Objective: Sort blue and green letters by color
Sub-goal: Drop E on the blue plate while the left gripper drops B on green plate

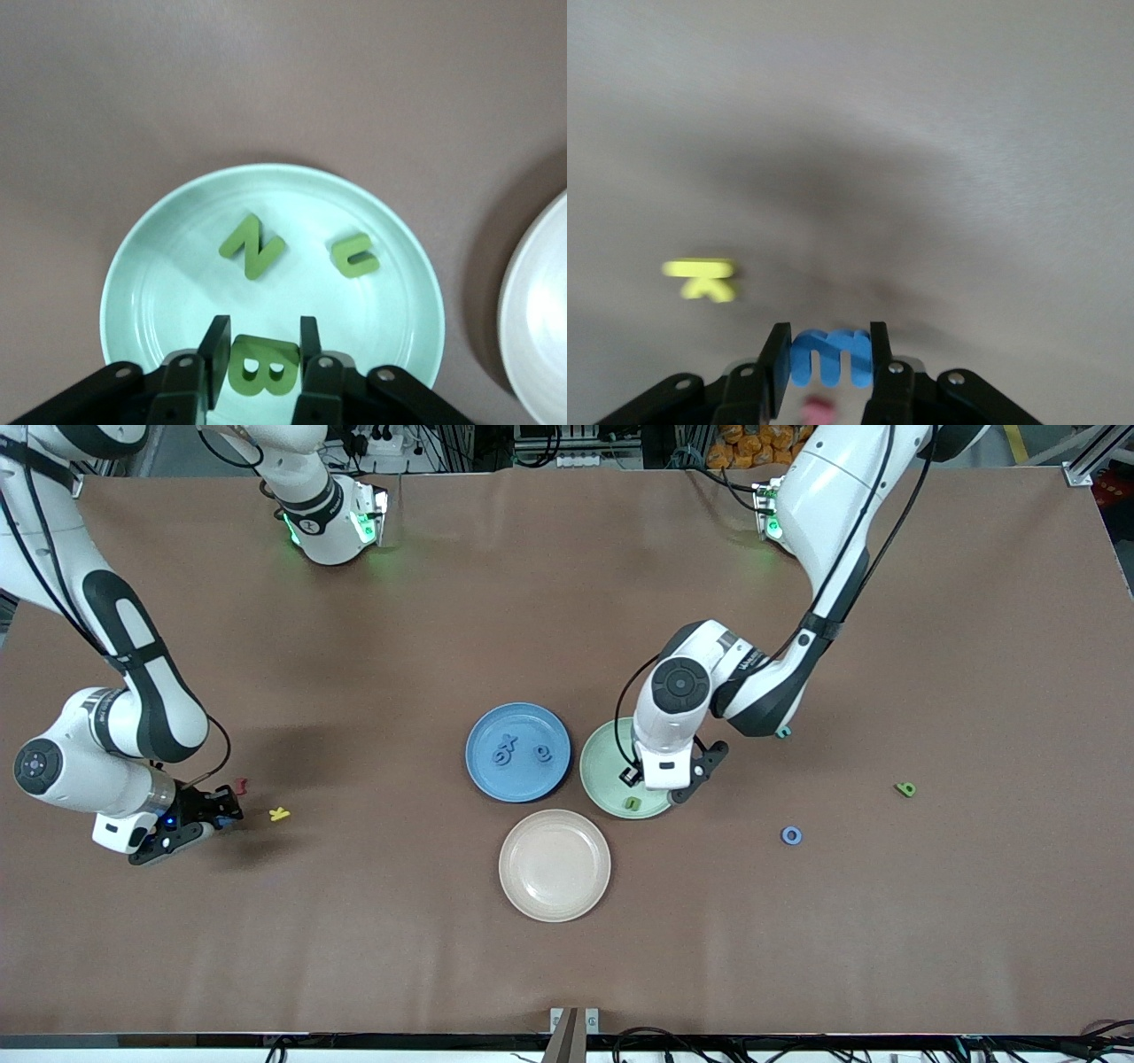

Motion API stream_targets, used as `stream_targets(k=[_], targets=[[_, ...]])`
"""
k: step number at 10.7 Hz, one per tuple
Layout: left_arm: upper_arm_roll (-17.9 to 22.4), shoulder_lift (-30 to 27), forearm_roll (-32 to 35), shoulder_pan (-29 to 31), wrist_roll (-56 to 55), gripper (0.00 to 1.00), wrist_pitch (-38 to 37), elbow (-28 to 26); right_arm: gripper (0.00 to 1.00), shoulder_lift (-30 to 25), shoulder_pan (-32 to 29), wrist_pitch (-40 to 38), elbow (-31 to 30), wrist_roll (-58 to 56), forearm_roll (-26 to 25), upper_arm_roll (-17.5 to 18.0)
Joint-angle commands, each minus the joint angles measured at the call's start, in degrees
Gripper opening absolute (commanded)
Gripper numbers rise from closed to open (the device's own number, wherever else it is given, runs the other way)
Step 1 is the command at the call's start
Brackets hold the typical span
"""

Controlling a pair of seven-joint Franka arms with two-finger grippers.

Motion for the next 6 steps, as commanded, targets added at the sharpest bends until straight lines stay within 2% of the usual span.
stream_targets(k=[1,4,6], targets=[[2.3,-0.3,-0.3,0.4,3.4,1.00,-1.0,0.6,0.00,-7.4,6.9,-10.2,-1.4,16.9,1.2,1.2],[1.7,-1.7,0.1,8.4,13.0,1.00,-2.5,0.0,0.00,-8.5,14.1,-11.7,-1.8,41.8,1.2,7.8],[-0.4,-1.8,2.6,16.3,21.6,1.00,-4.4,-0.1,0.00,-7.9,21.3,-9.0,-1.8,58.6,1.2,10.0]])
